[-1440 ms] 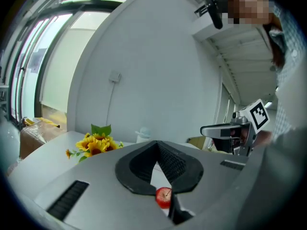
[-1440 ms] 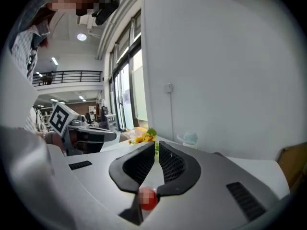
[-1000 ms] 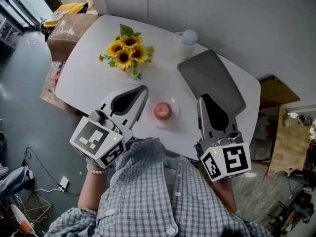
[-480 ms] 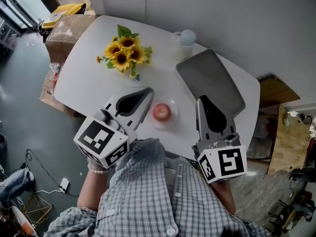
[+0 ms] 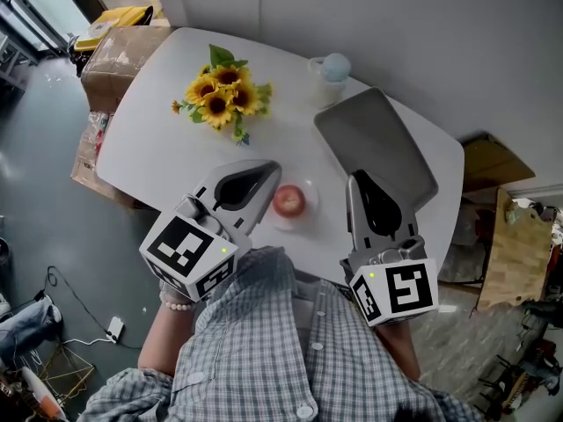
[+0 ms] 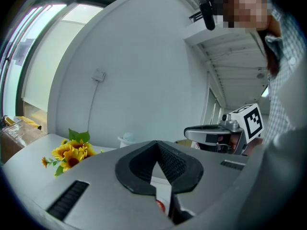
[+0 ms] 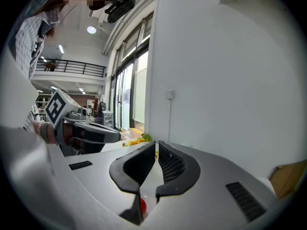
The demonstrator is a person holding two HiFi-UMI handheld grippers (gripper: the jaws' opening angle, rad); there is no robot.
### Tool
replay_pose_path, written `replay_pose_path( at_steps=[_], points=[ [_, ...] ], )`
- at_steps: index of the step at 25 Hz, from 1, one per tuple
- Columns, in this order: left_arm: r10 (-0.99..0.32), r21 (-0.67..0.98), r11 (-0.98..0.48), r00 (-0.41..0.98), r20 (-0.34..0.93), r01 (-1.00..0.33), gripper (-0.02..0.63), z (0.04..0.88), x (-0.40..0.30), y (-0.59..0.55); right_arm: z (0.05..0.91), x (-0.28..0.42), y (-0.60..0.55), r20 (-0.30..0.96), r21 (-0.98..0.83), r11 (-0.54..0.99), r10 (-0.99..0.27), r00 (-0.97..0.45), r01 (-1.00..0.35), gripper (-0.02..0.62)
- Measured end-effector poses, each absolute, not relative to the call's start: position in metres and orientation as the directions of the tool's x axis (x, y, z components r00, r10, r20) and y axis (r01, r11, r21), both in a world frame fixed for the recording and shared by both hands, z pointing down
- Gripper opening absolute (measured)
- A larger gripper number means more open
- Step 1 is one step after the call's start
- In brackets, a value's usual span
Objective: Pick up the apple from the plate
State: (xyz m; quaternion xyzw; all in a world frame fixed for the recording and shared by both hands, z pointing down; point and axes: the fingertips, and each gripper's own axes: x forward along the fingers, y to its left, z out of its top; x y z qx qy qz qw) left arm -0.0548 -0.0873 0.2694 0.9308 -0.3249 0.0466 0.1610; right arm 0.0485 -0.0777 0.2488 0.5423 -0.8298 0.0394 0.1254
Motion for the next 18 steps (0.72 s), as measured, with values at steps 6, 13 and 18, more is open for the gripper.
replay_pose_path(
  at_steps=[6, 13, 18],
  points=[
    [-0.586, 0.274, -0.738, 0.787, 0.194, -0.617, 0.011, 0.2707, -0.0532, -0.0861, 0.2497, 0.0490, -0.0774, 0.256, 0.070, 0.407, -0.890, -0.378, -0.911, 0.035],
    [-0.586, 0.276, -0.736, 0.786, 0.198, -0.618, 0.011, 0.2731, -0.0535, -0.0860, 0.2517, 0.0479, -0.0773, 0.261, 0.074, 0.409, -0.888, -0.378, -0.909, 0.035],
    [-0.584, 0.275, -0.738, 0.788, 0.196, -0.616, 0.010, 0.2720, -0.0526, -0.0842, 0.2517, 0.0479, -0.0749, 0.266, 0.076, 0.410, -0.887, -0.378, -0.909, 0.035]
  ],
)
